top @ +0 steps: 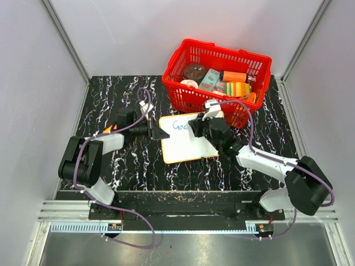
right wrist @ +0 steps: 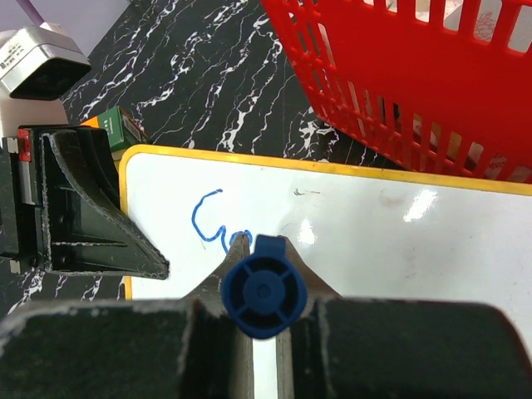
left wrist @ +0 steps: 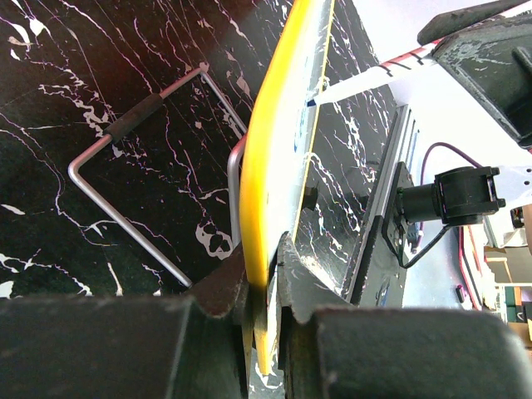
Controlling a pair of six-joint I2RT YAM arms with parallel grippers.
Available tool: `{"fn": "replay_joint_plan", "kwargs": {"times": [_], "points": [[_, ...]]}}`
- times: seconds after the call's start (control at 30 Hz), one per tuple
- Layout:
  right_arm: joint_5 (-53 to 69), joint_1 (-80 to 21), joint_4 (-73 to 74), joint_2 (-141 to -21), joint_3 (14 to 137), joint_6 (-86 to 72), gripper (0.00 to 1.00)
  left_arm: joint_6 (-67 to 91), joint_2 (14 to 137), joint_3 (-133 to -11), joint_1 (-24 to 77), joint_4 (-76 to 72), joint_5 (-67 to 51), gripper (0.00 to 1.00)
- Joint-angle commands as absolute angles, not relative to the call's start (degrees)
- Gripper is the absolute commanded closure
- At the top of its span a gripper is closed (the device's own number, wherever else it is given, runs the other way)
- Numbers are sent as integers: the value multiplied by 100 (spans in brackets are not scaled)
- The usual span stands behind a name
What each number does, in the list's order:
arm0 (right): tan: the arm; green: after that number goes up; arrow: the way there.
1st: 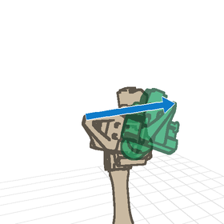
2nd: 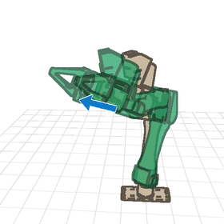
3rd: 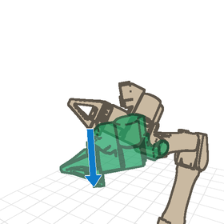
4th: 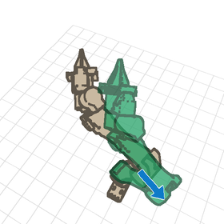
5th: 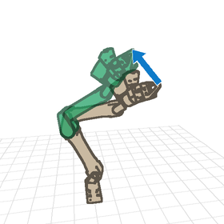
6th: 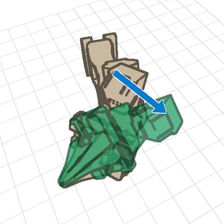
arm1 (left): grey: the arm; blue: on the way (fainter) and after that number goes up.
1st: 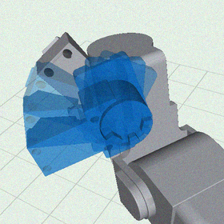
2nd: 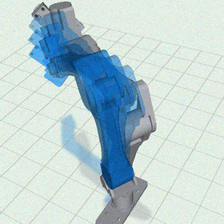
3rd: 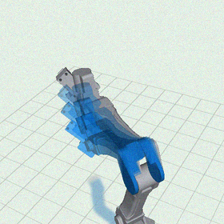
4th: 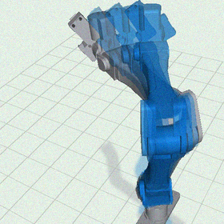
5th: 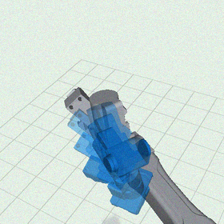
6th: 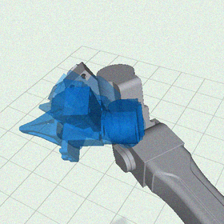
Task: Write a sentence on the whiteboard
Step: Write on the whiteboard at the whiteboard stand.
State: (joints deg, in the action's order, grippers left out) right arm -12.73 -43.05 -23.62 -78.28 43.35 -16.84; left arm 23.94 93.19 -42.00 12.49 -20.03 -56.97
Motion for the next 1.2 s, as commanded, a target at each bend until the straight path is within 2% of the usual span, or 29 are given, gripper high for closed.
{"fn": "replay_joint_plan", "kwargs": {"times": [0.0,0.57,1.17], "points": [[-1423,-4263,-2206,-7655,4245,-1635,100,1503,9545,-4166,1327,-1591,-4808,100],[-1969,-4263,-2197,-7682,4465,-1696,100,1485,9545,-4166,1336,-1573,-4808,100],[-1872,-4263,-2434,-7796,4623,-1740,100,1468,9554,-4201,1362,-1547,-4808,100]]}}
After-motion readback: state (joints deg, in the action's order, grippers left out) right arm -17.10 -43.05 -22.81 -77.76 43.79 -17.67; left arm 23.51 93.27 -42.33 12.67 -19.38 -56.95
